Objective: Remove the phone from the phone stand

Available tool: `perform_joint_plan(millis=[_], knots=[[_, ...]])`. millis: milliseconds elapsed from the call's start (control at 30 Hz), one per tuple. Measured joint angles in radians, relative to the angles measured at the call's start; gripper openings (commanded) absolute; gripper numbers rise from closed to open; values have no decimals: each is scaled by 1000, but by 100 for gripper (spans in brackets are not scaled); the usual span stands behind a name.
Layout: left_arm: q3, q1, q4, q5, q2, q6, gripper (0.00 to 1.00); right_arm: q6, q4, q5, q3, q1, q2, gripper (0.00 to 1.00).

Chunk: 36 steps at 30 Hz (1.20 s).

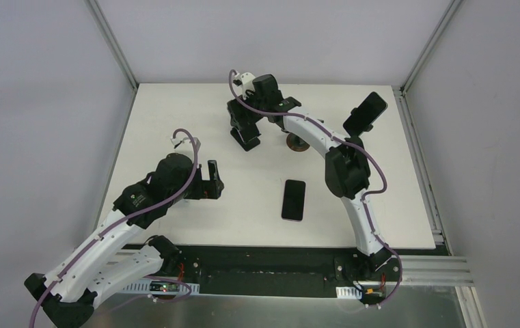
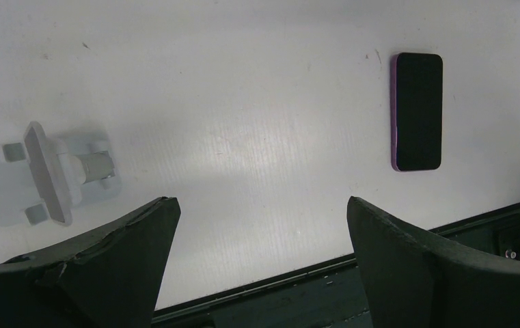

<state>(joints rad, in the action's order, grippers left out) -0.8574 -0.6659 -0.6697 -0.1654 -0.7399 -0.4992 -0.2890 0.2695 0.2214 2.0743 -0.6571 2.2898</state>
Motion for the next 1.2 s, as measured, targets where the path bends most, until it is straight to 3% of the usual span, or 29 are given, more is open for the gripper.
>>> perform_joint_plan(millis=[367,733,1200], knots=[[0,0,0,0,-9,13,99,-11,-8,0,26,0,48,97],[0,0,0,0,-10,13,99,-14,-26,-9,29,0,49,70],[0,0,0,-1,11,10,99,-12,-107,-55,-43,-3,14,63]])
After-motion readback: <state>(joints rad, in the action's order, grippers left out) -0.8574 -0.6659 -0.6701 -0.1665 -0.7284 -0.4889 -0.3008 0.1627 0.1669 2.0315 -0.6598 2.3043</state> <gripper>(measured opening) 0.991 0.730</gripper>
